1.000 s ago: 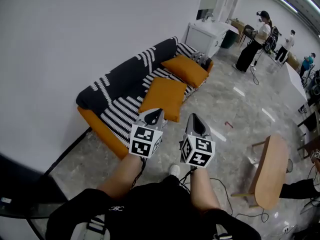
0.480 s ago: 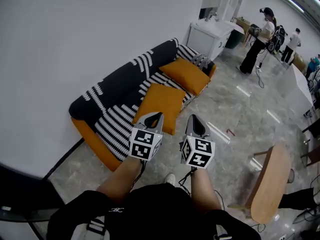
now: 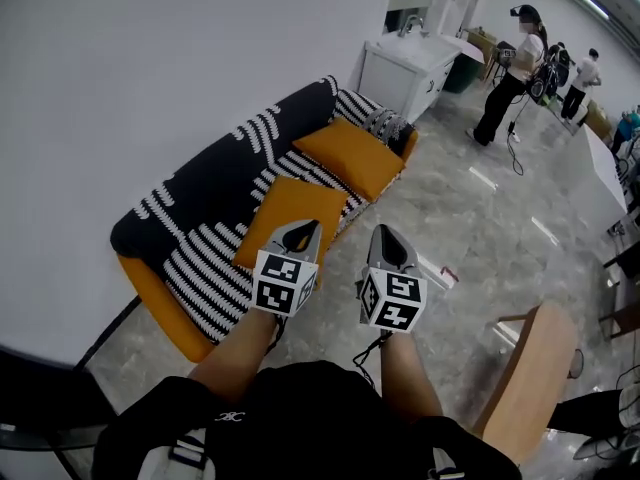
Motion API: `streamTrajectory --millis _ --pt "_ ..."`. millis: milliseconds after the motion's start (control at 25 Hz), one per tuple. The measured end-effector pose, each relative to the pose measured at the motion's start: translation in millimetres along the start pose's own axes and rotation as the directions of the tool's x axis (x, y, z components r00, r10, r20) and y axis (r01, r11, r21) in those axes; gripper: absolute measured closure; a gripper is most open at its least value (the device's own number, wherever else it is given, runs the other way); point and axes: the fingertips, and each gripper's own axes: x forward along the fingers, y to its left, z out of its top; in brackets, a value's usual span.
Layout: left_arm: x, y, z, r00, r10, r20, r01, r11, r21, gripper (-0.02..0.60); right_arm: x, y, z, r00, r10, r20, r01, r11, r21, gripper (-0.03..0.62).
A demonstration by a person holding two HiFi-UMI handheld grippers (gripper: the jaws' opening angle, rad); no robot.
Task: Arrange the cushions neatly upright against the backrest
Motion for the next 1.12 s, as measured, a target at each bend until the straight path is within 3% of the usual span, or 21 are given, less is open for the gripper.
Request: streamTrajectory --millis 320,720,1120 --pt "57.3 -16.0 7.0 1.000 0.006 -0.019 -0.006 1.000 -0.001 0.574 26.2 -58.7 9.3 1.000 -0.009 -0.005 0.009 1.000 -0.004 0.586" --pt "122.1 -38.8 -6.8 0.997 -0.059 -0.056 0.058 0.998 -0.017 0.574 51.3 -114.8 -8.3 0.998 -0.051 -0.047 0.051 0.999 0.012 0.586" --pt "223.1 -13.7 7.8 0.997 -0.070 -0.040 0.069 0.997 -0.037 0.574 137.2 -161.4 -2.9 0.998 -0.040 -0.053 0.040 0.999 -0.002 0.586"
